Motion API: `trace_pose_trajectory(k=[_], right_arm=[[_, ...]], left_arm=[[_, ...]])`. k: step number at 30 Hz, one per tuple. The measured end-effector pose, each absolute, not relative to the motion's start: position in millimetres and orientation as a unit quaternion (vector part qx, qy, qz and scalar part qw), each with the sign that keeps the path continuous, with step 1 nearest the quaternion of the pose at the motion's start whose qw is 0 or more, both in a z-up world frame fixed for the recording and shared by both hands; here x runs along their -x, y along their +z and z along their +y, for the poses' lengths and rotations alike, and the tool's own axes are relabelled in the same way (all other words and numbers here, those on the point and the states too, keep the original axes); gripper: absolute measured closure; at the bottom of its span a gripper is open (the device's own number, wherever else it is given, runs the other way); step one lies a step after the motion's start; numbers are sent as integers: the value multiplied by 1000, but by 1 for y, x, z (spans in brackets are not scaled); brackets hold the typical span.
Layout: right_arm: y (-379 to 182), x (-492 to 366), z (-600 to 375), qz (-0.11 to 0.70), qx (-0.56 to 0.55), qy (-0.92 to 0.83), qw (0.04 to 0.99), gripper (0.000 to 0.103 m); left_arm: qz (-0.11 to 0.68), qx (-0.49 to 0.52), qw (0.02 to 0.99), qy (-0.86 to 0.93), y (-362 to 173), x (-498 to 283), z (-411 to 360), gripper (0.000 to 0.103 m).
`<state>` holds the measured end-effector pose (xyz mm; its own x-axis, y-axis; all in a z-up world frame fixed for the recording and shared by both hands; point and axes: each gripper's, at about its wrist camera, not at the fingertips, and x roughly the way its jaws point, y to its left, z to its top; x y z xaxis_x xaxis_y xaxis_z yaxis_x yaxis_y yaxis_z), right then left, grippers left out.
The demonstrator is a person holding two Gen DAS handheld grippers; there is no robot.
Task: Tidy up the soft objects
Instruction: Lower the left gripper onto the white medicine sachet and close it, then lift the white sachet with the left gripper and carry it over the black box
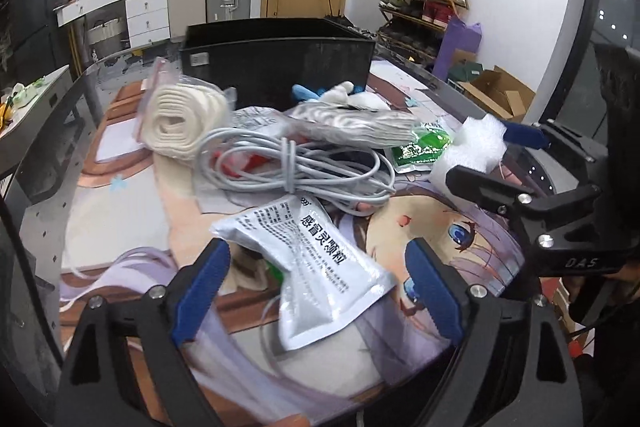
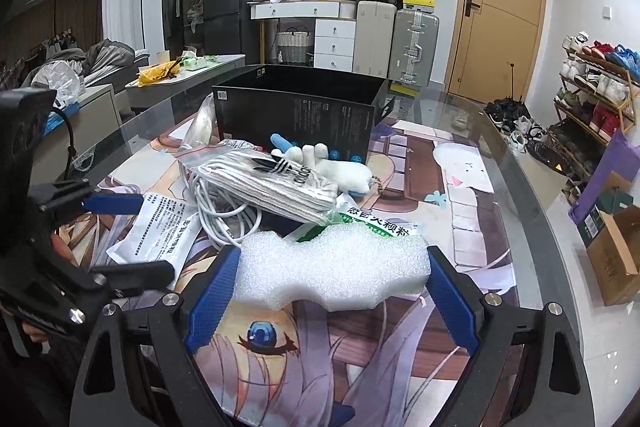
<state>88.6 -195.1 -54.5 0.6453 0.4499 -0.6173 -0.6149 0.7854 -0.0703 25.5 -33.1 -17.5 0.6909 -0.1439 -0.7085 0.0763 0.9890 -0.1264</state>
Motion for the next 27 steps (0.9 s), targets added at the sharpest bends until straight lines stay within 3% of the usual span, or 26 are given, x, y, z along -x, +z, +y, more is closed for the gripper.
trace_pose_trajectory(k=[3,8,13,27], right_arm=[[-54,-89,-198,299,136,295,897,12],[-55,-89,-199,301,133,296,897,12],[-55,-87,-196,300,137,299,895,12],[-43,-81,-193,284,134,308,898,12]], left_arm=[[388,29,920,-50,-19,-30,-38,19],[378,4,925,-27,-19,-28,-34,55],[365,13,931,-26,-18,-20,-21,73],[342,34,939,-12,0,-8,1,77]])
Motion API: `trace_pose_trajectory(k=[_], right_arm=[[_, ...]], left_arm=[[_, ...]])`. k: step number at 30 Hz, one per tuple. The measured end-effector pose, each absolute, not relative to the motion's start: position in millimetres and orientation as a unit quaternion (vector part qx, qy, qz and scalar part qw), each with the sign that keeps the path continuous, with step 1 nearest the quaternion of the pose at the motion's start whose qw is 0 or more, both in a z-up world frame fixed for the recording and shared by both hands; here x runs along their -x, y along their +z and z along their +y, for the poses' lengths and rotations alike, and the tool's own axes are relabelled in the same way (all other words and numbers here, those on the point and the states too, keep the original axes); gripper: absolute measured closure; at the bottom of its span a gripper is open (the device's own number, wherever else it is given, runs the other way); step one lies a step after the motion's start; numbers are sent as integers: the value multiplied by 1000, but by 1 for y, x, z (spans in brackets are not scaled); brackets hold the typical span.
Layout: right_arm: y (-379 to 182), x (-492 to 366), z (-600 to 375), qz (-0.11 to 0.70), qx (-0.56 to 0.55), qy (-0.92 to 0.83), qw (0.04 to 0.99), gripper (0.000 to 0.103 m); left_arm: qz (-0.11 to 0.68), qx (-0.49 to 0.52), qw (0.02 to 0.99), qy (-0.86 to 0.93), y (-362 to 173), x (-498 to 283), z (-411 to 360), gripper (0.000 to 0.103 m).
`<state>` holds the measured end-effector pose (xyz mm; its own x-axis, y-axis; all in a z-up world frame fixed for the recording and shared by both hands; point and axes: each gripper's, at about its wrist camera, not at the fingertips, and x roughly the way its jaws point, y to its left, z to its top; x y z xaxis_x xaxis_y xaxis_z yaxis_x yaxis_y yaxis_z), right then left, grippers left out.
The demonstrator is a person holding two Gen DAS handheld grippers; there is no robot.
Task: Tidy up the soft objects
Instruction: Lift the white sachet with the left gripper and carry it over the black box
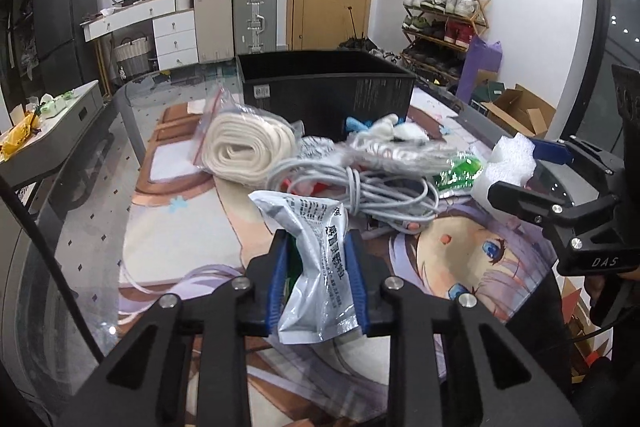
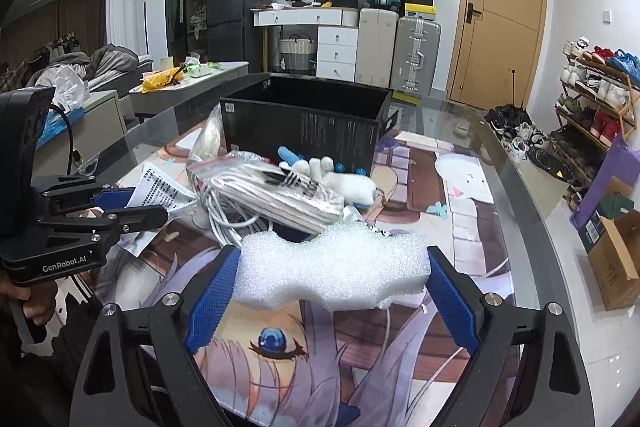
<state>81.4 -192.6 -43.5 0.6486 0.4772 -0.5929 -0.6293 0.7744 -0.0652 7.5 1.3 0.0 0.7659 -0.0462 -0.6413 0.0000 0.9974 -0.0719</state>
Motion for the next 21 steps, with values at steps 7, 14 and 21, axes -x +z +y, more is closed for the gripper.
trace_pose_trajectory(k=[7,14,21], right_arm=[[-32,-83,-189,271,131,316,900,12],[-23,-89,-182,262,132,327,898,12],[-11,-104,-176,259,126,343,894,12]], left_arm=[[320,45,946,-16,19,-4,10,77],[299,51,953,-17,35,-11,17,77],[282,43,958,-21,50,-29,15,77]])
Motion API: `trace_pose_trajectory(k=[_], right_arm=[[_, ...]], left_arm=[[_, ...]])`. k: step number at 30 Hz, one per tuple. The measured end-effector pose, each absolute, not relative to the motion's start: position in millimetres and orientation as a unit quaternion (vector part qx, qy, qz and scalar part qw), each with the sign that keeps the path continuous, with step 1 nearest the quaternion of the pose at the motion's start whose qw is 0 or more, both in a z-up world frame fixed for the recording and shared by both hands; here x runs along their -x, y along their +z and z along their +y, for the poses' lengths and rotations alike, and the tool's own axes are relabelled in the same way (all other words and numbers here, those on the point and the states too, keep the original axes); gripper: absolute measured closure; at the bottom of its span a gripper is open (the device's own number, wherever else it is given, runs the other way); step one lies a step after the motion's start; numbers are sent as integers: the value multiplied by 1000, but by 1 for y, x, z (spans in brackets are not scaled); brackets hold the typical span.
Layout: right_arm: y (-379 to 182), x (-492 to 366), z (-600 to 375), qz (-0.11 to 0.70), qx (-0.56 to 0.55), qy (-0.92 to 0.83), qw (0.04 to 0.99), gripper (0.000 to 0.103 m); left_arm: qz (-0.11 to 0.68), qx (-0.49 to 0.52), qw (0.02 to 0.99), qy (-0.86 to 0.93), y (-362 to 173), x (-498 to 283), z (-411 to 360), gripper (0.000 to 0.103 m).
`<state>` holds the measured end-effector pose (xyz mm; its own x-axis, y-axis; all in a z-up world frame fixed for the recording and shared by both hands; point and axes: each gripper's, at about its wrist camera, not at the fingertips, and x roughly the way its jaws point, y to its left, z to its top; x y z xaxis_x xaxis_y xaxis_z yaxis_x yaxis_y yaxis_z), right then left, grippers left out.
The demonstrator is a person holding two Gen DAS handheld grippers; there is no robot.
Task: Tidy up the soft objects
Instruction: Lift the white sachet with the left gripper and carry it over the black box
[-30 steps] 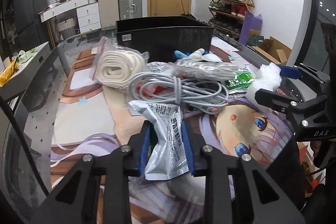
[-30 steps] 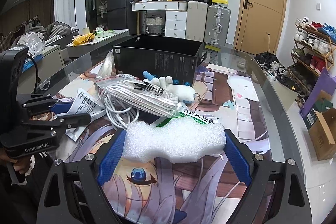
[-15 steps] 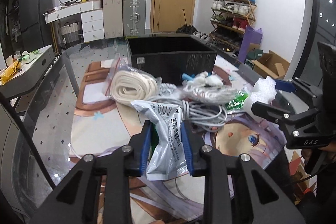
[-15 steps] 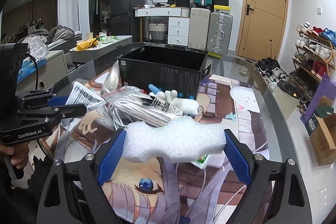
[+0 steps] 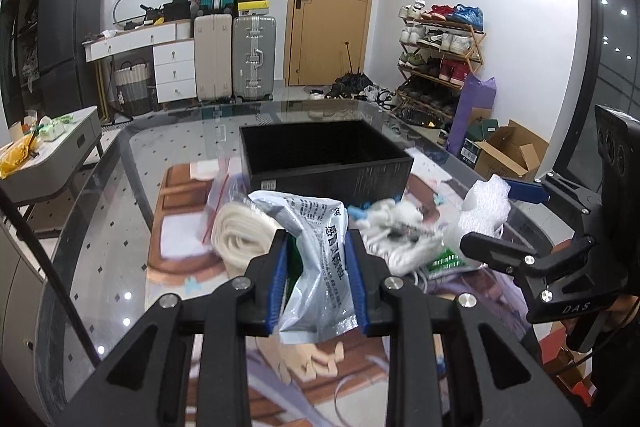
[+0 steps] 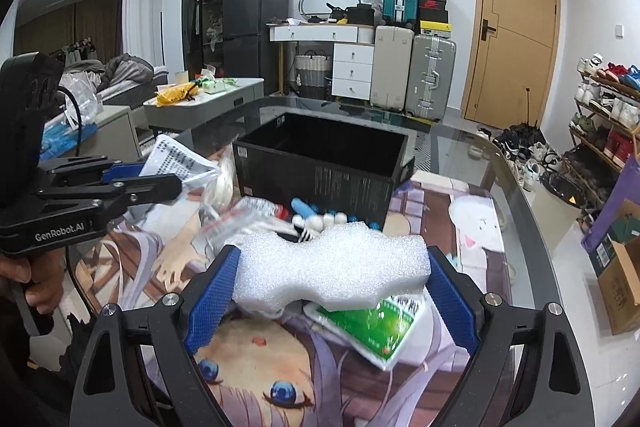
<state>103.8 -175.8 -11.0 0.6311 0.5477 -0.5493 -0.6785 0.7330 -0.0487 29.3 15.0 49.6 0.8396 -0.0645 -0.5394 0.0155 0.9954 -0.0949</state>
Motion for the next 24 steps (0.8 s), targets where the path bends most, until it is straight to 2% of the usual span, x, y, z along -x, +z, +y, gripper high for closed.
trace_pose_trajectory(k=[24], right_arm=[[21,-172,-135,245,135,360,890,12]], left_arm=[[256,57,965,-16,83,-101,32,77]])
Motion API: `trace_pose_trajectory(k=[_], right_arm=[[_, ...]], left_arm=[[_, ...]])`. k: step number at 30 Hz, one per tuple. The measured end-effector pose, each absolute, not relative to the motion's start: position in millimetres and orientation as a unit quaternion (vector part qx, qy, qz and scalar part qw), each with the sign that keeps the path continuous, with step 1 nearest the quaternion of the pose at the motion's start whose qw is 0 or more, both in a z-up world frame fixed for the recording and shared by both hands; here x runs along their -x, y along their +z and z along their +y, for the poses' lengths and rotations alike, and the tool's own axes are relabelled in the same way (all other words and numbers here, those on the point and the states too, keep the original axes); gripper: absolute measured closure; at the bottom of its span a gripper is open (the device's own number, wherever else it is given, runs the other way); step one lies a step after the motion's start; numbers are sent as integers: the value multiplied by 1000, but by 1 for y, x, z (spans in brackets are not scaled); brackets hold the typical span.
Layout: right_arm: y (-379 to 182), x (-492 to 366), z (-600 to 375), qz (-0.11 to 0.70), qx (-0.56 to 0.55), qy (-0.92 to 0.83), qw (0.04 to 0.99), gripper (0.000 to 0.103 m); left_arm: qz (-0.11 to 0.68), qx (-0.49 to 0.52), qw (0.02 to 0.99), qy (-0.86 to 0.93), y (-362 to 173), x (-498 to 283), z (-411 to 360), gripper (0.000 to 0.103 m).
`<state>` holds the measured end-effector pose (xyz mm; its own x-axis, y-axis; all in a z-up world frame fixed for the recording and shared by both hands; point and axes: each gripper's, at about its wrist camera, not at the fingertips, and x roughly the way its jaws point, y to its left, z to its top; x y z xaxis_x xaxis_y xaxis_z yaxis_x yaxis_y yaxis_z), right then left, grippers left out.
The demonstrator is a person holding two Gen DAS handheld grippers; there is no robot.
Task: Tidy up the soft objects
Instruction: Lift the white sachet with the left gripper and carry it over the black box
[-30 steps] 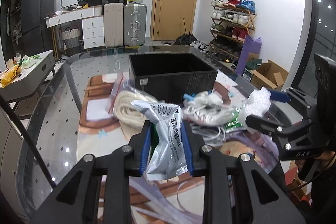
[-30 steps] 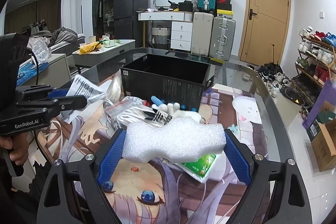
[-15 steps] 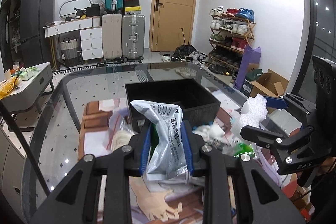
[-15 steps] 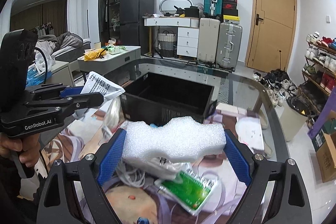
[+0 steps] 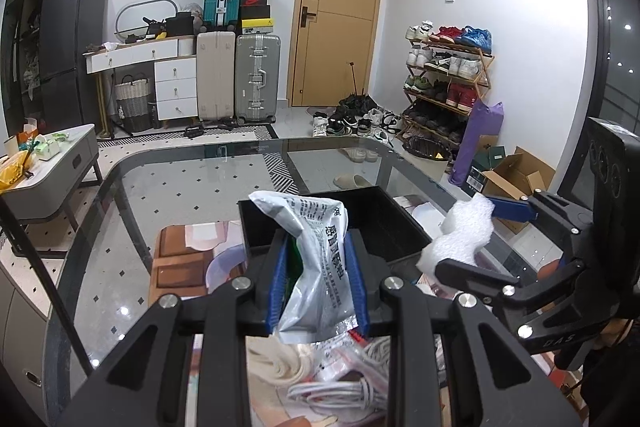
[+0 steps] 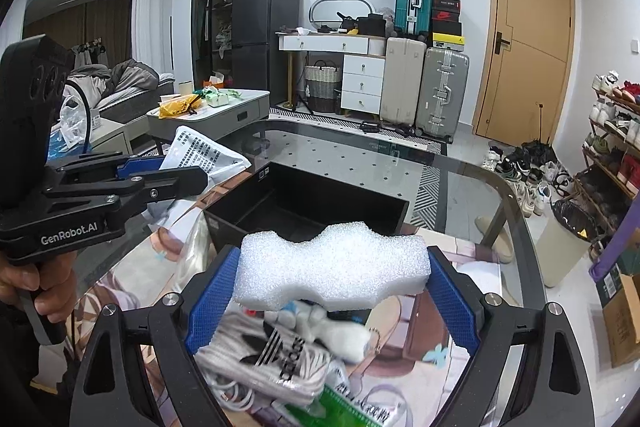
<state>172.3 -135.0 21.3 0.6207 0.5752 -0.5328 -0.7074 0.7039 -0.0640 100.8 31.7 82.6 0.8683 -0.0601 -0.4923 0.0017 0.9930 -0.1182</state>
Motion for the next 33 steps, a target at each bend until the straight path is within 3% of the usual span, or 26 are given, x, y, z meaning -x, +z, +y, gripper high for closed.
trace_pose_trajectory(k=[16,33], right_arm=[[38,-220,-114,246,146,366,886,12],[-3,-247,-74,287,188,381,858,12]], left_arm=[[263,64,962,-19,85,-145,39,77],[303,59,951,-17,53,-183,43,77]])
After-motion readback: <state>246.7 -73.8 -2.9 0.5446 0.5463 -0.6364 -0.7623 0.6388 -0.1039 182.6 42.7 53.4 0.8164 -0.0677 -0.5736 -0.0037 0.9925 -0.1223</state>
